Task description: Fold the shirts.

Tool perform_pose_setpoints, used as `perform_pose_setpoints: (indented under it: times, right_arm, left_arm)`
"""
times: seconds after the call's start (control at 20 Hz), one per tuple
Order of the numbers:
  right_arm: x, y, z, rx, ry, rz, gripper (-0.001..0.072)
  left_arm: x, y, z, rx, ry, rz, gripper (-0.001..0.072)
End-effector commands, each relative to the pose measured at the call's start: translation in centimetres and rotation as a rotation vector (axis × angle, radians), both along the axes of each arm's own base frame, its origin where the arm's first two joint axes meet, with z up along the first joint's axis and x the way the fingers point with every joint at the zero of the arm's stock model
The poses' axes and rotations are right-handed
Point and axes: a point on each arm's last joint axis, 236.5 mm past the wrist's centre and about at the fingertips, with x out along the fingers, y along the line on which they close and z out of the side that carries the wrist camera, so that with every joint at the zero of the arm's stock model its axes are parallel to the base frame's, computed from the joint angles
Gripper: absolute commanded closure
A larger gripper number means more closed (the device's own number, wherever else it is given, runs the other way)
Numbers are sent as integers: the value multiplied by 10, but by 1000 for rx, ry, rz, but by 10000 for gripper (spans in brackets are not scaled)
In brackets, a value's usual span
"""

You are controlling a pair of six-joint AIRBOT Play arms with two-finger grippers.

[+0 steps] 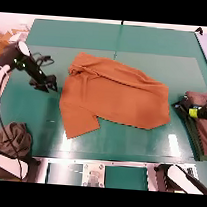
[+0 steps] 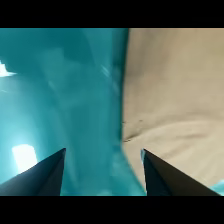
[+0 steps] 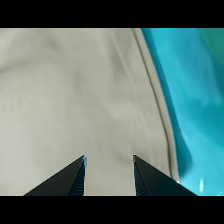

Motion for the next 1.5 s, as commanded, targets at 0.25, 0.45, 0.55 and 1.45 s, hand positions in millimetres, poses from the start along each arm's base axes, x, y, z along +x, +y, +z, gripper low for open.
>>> perform_pose_setpoints:
  times: [0.25, 0.45, 0.55, 1.45]
  right_arm:
    - [-41, 25, -34, 103, 116, -25, 304]
    - [-56, 27, -38, 134, 199, -71, 240]
    - [-76, 20, -47, 110, 295, -98, 210]
    - [51, 33, 196, 59, -397, 91, 694]
  left_arm:
    - [-12, -60, -38, -284, -37, 81, 203]
    - [-15, -81, -20, -411, -69, -1, 684]
    - [-15, -76, -22, -394, -68, -6, 684]
    - [40, -74, 316, -327, -947, -158, 685]
